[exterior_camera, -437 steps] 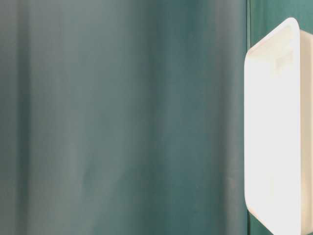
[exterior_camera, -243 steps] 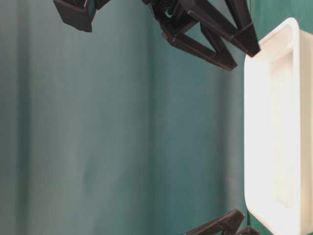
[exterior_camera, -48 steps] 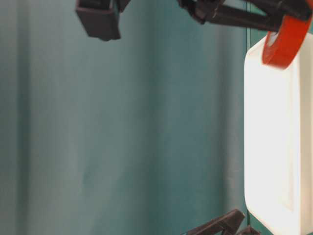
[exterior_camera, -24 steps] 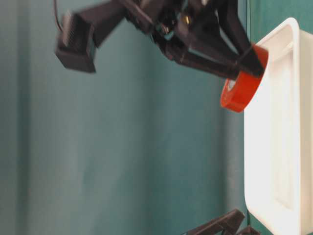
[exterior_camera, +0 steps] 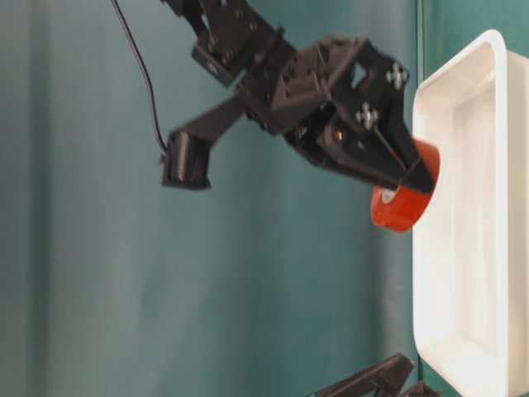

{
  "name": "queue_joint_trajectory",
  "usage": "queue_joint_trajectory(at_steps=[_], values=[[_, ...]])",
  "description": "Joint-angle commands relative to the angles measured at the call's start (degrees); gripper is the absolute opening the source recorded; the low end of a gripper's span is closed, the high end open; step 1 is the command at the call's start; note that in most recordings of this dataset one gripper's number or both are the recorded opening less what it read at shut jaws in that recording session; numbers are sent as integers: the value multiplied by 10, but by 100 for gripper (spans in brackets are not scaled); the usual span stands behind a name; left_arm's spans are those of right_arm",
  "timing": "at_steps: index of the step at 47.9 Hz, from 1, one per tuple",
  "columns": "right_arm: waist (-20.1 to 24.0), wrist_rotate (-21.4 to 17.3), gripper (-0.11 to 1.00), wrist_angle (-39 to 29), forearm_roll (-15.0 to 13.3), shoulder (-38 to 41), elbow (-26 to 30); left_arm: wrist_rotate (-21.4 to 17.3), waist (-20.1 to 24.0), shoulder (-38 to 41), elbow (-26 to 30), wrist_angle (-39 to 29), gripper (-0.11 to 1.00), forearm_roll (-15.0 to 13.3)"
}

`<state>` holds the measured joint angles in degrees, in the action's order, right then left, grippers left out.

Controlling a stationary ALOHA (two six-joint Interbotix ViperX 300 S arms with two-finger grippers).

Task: Put the tape alternately from left to right into the white case.
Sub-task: 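Lift the red tape and carry it into the white tray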

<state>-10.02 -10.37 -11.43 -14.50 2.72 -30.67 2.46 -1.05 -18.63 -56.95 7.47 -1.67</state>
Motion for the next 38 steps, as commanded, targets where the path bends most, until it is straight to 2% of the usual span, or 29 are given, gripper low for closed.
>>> queue_joint_trajectory(at_steps=[1, 13, 25, 38], values=[[-13, -1, 2, 7, -9, 4, 26, 0, 0, -4, 11, 3, 91, -1], [-47, -1, 2, 39, -28, 29, 43, 0, 0, -4, 10, 3, 91, -1], [-85, 0, 2, 74, -31, 47, 44, -1, 0, -3, 9, 3, 91, -1], [-93, 1, 2, 83, -31, 59, 46, -1, 1, -4, 9, 3, 91, -1]])
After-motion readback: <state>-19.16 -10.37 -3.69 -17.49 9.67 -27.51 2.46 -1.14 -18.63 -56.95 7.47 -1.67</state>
